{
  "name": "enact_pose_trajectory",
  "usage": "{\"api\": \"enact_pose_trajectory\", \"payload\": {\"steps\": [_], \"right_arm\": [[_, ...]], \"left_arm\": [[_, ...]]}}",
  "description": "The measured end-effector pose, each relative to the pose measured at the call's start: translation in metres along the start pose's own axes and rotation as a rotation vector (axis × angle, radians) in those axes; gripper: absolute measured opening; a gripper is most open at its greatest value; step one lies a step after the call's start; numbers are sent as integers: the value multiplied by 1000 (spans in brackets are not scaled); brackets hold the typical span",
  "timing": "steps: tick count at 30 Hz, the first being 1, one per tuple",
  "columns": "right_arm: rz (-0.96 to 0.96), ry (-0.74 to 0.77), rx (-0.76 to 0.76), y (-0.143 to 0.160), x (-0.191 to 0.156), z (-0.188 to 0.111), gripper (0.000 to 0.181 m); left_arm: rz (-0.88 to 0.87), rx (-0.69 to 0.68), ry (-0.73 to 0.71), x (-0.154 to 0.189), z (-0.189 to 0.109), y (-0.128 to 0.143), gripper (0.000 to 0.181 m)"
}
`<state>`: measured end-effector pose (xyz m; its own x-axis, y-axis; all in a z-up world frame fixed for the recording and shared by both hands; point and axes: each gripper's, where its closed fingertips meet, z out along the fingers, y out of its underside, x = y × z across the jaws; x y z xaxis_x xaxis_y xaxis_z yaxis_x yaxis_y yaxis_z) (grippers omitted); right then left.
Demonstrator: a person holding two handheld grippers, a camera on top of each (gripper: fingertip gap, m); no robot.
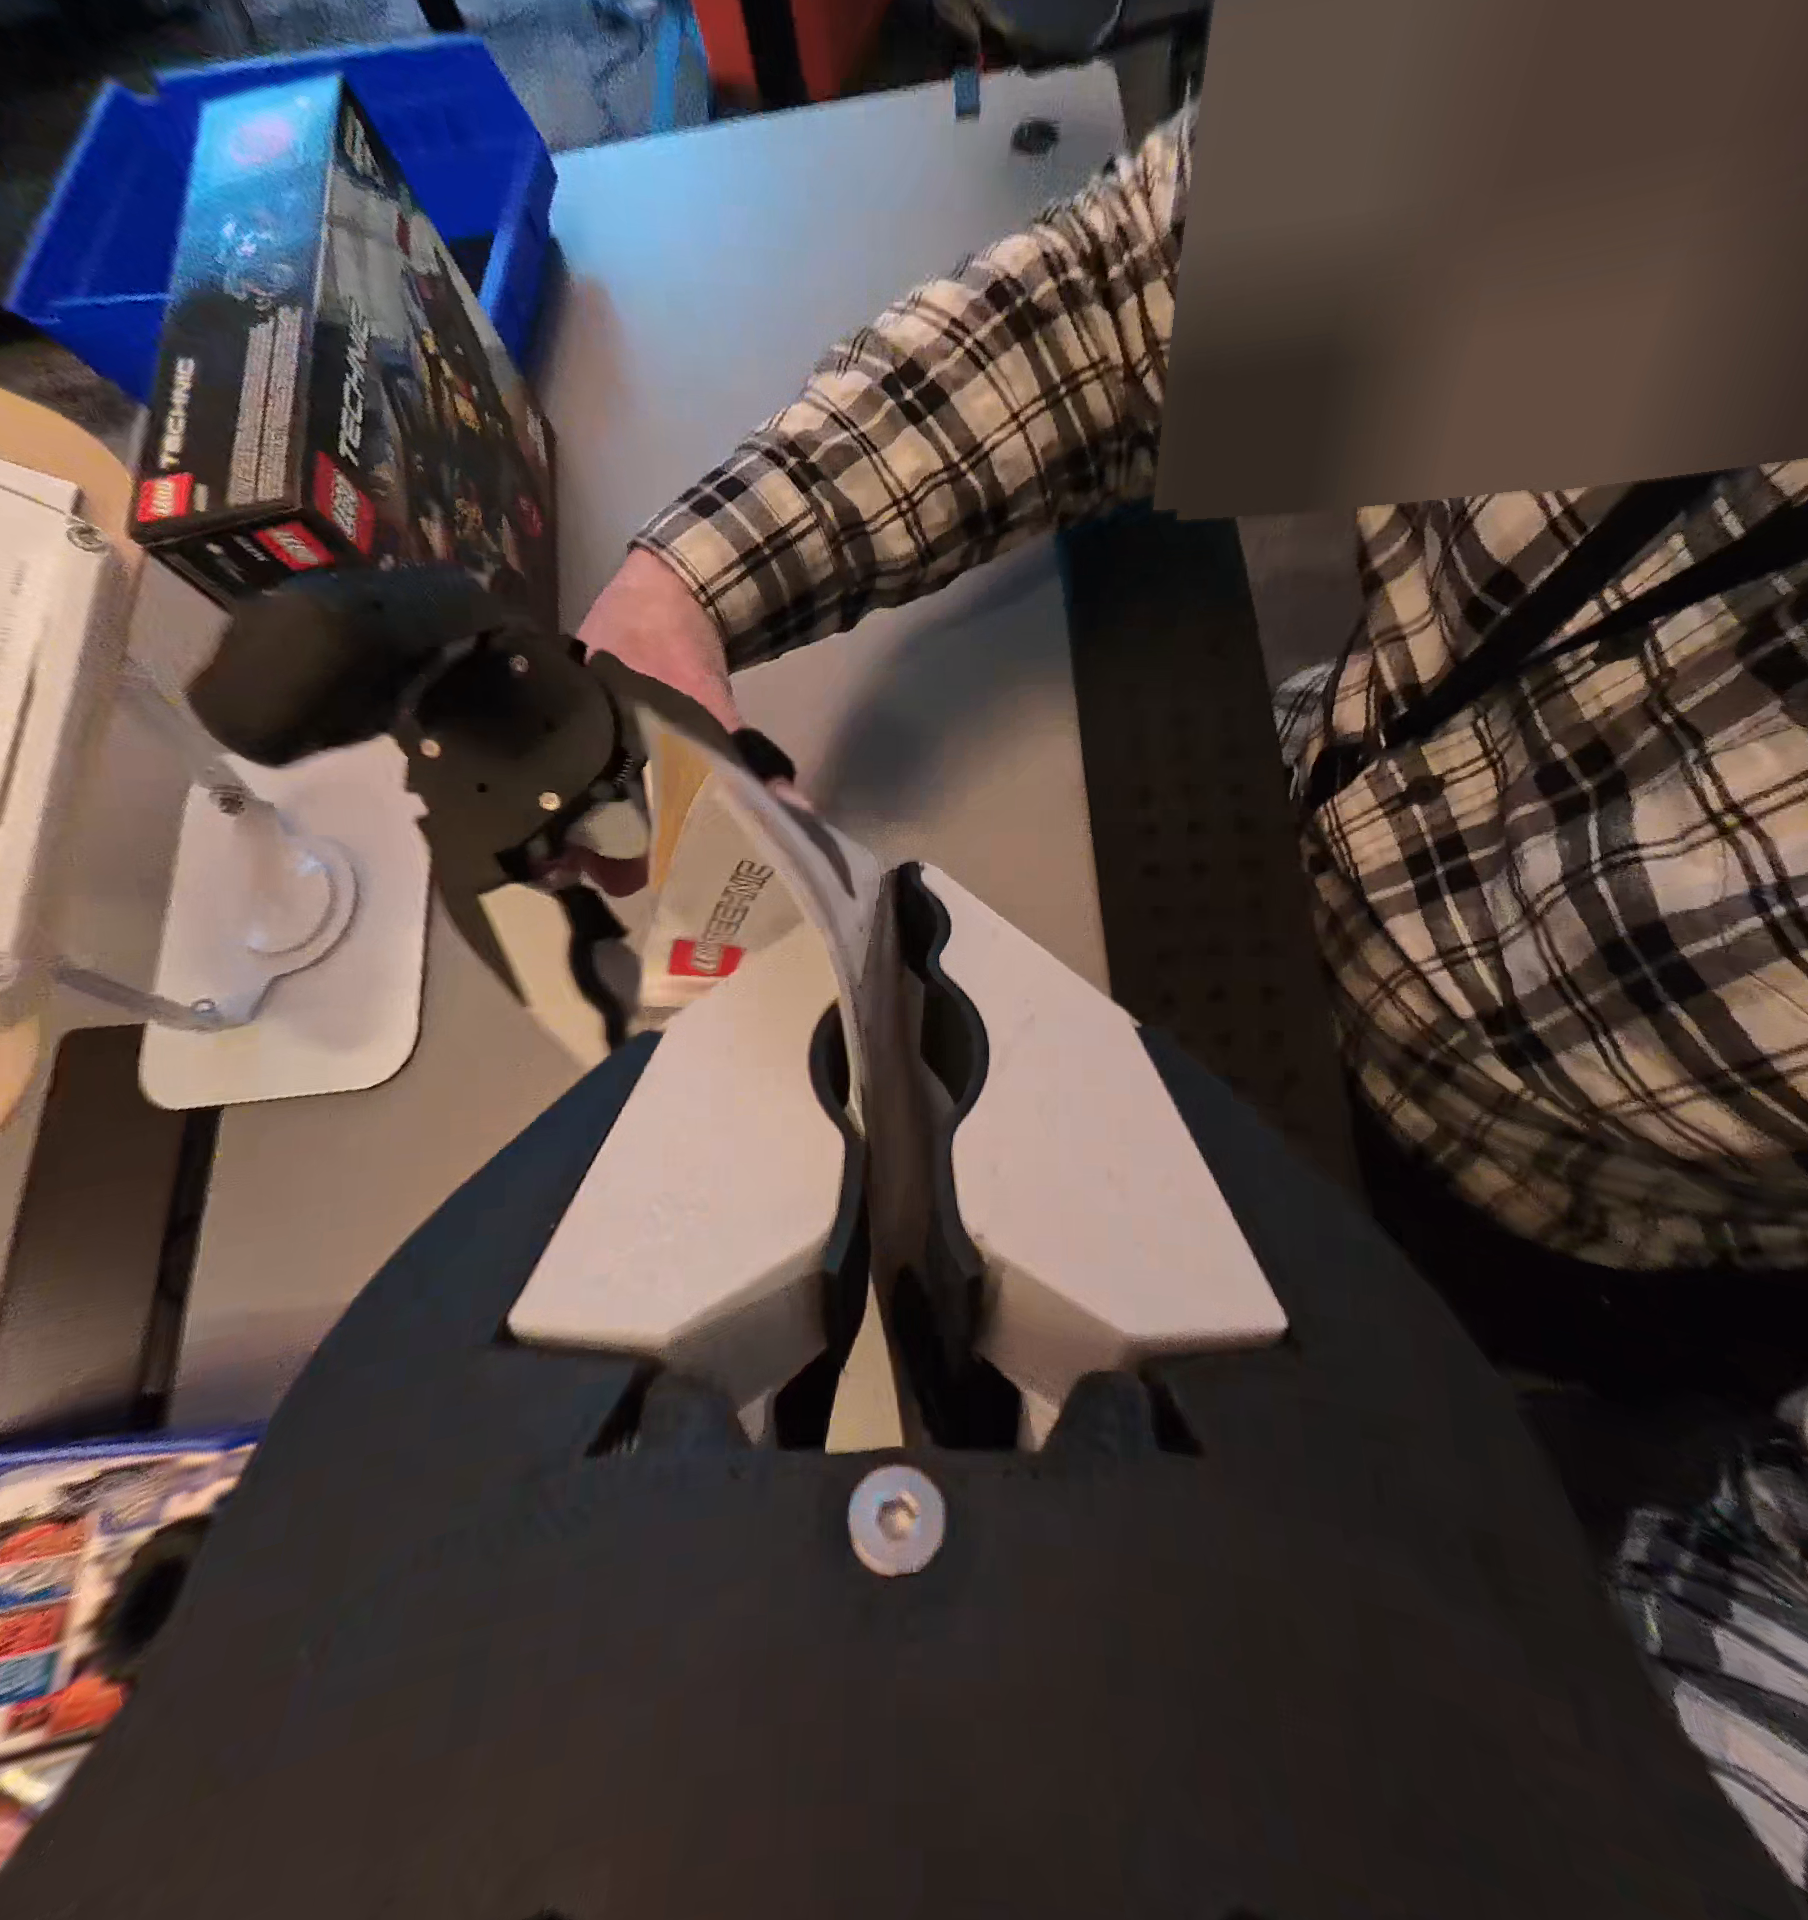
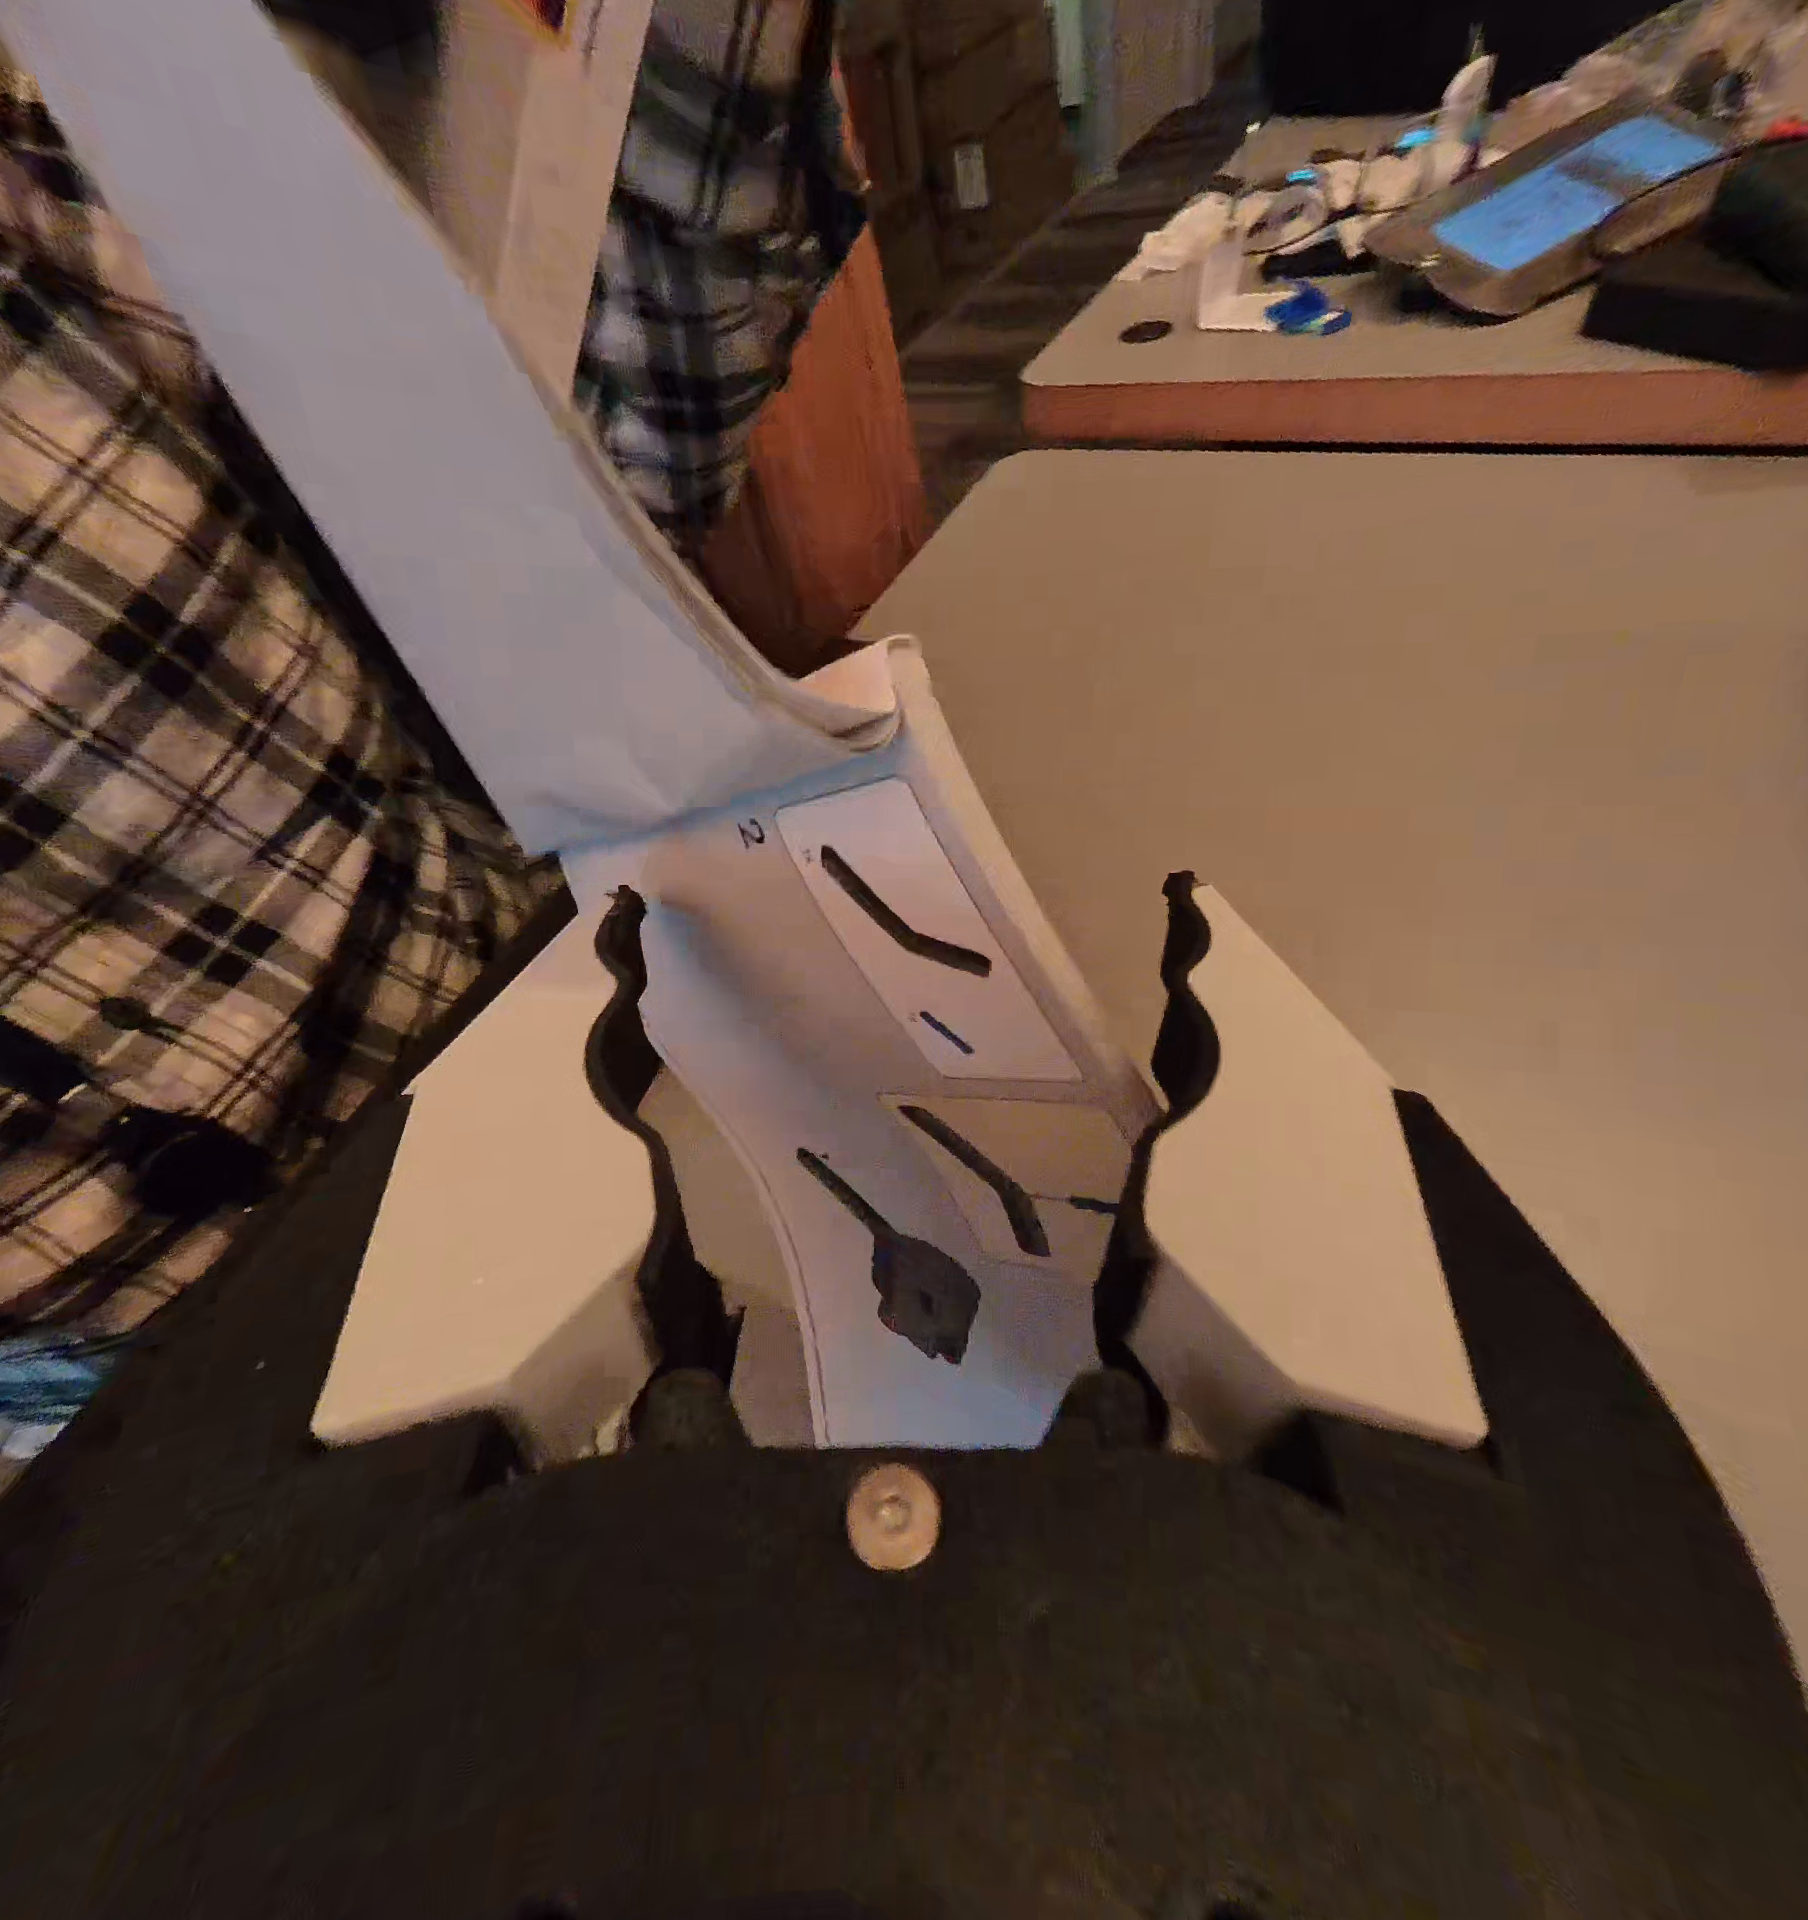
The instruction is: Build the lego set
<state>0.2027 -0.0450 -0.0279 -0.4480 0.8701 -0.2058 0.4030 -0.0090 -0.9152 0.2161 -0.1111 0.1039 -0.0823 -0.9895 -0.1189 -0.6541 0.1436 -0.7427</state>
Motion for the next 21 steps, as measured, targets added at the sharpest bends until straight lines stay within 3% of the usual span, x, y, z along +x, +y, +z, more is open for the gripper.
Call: {"api": "enact_pose_trajectory", "payload": {"steps": [1,8,12,15,21], "right_arm": [[12,-46,-10,2,-6,1,92],[72,-255,81,1,-48,4,7],[54,-35,-13,-17,-44,-15,0],[21,194,-163,-38,-31,-69,0],[-59,646,-512,-111,15,-221,0]], "left_arm": [[15,-25,14,0,-4,-5,0],[35,-52,-30,-18,-31,-28,0],[29,-43,-149,-38,-54,-32,0],[8,29,-263,-66,-78,-41,0],[-70,320,-414,-161,-94,-64,0]]}}
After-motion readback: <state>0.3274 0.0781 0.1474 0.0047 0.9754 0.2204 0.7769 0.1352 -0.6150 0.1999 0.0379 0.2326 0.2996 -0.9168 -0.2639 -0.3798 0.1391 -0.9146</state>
